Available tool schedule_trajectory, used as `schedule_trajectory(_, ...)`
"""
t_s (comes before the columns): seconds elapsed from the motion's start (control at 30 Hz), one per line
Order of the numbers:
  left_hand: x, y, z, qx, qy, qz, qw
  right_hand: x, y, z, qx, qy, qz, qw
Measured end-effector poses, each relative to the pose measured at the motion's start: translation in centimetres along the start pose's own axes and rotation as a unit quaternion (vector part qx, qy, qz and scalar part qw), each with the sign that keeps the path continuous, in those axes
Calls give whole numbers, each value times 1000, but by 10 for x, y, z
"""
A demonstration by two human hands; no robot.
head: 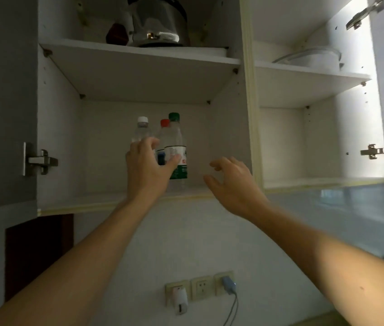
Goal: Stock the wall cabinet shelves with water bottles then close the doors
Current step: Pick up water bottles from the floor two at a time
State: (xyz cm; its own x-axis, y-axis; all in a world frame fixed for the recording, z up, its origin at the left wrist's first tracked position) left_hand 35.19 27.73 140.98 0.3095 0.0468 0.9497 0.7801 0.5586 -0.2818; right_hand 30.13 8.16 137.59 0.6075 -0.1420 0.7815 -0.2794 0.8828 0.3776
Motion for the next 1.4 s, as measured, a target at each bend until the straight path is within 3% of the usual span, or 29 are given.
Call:
schedule_trajectory(0.13,-48,-74,-21,-136,7,-32,990,-57,-22,62,-9,-73,12,997)
schedule_trajectory(0.3,-130,-137,-82,-278,85,56,955,-136,-89,119,-17,-73,-63,995)
schedule_trajectory(0.47,-239,-191,-168,-395,193,164,883,-232,-183,149,2,-64,-175,983)
schedule_trajectory(0.7,-384,-266,-248,-457,304,211,809,-367,-274,182,-46,-56,-300,951)
schedule_trajectory(0.87,-510,-294,-290,-456,420,259,741,-471,-339,183,-49,-86,-456,885)
schedule_trajectory(1.0,-638,-295,-301,-456,509,302,665,-584,-387,148,-39,-87,-561,822)
schedule_trajectory(1.13,-773,-287,-287,-428,574,326,617,-721,-422,101,-15,-71,-661,747)
schedule_trajectory(1.27,-889,-269,-276,-380,628,346,584,-842,-448,65,2,-53,-735,676)
schedule_trajectory(1.4,-1001,-228,-278,-296,660,381,576,-951,-479,21,13,-21,-780,626)
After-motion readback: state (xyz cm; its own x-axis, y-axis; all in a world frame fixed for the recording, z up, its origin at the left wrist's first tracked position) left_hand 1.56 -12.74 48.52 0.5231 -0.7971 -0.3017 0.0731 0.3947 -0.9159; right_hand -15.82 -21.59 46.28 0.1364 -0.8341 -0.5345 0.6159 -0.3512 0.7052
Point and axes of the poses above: each hand's wrist, its own x-axis towards the middle knuckle, its own z-axis out of the back of the hand, y = z × x, the point moved 6 cm from there along x, towards the middle knuckle, and after that the axes turned 6 degrees about -z, right-handed, at the moved point
